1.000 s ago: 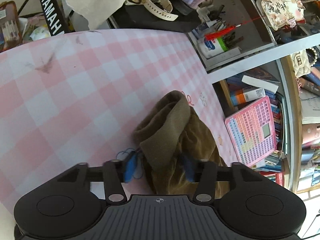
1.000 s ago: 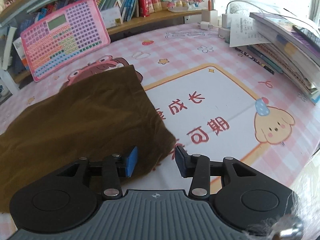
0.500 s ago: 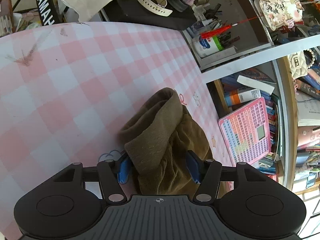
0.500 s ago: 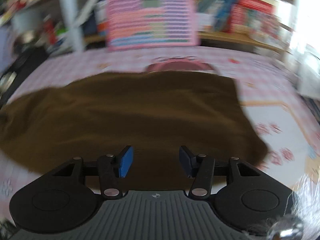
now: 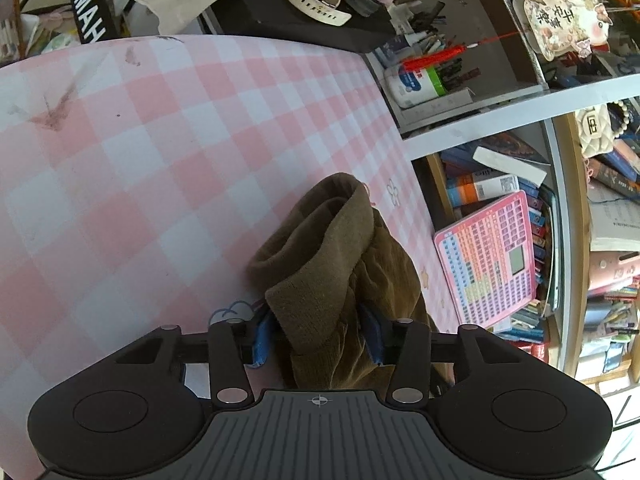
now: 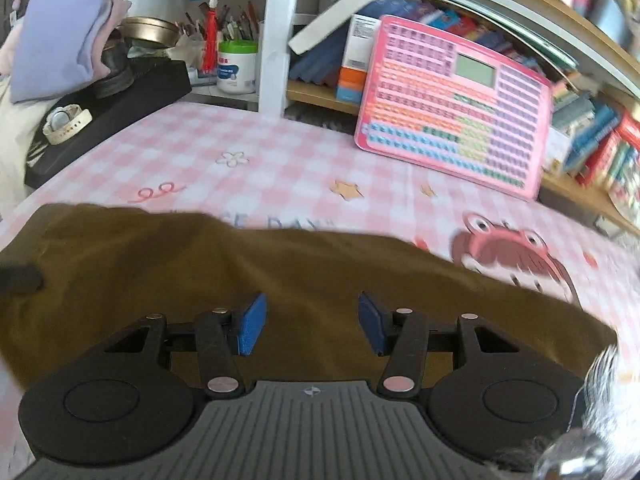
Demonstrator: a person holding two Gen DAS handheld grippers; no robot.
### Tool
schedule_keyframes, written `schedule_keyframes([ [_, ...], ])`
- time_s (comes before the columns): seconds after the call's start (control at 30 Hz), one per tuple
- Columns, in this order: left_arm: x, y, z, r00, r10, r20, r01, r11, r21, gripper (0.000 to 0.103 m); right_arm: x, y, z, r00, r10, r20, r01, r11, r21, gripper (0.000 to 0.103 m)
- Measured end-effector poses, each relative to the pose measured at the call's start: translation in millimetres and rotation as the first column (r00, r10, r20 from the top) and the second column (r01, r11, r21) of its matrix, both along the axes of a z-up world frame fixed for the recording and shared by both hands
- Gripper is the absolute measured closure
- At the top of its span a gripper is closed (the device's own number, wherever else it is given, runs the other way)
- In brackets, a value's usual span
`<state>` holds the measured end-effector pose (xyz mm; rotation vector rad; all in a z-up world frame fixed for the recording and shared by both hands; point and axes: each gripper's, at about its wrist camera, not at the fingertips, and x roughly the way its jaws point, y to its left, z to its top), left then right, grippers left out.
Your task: Fold clothes
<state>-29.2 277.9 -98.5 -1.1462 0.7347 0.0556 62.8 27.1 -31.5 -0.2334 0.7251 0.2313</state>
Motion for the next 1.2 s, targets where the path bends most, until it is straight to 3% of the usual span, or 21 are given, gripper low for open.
schedule_keyframes([
  [0.1,0,1,0,1.000,-0.009,0.005,0.009,1.000,0.001,0.057,14,13,-15,1.000,0.001,-0.028,-0.002,0.999,-0.037,0.054],
  [0.23,0,2,-1,1.000,-0.008,0.010,0.008,1.000,-0.006,0.057,8,19,-25,1.000,0.017,0.011,-0.016,0.997,-0.071,0.054],
  [0.4,1,4,-4,1.000,0.004,0.016,-0.003,0.999,-0.034,0.057,-27,11,-15,1.000,0.025,0.004,-0.025,0.998,-0.050,0.053],
  [0.5,1,5,-6,1.000,0.010,0.021,-0.009,0.999,-0.048,0.057,-60,5,-13,0.998,0.048,-0.044,-0.050,0.998,-0.030,0.052],
  [0.63,-1,6,-8,0.999,0.031,0.023,-0.029,0.997,-0.070,0.063,-88,3,-17,0.993,0.084,-0.079,-0.087,0.996,-0.036,0.052],
  [0.67,-1,6,-9,0.999,0.039,0.019,-0.038,0.997,-0.071,0.069,-92,4,-17,0.992,0.090,-0.083,-0.093,0.995,-0.037,0.052],
  [0.8,1,5,-9,0.999,0.049,0.014,-0.048,0.998,-0.051,0.074,-95,7,-19,0.989,0.121,-0.080,-0.125,0.991,-0.047,0.052],
  [1.0,-1,-5,14,0.996,0.014,0.094,-0.018,0.999,0.040,0.083,-96,1,-22,0.986,0.151,-0.065,-0.153,0.988,-0.021,0.052],
  [1.1,0,-22,43,0.986,-0.054,0.158,0.029,0.988,0.154,0.083,-94,-3,-22,0.984,0.167,-0.064,-0.167,0.986,0.003,0.052],
  [1.2,-1,-49,77,0.965,-0.158,0.211,0.089,0.948,0.304,0.083,-88,-12,-22,0.979,0.186,-0.084,-0.183,0.982,0.048,0.048],
])
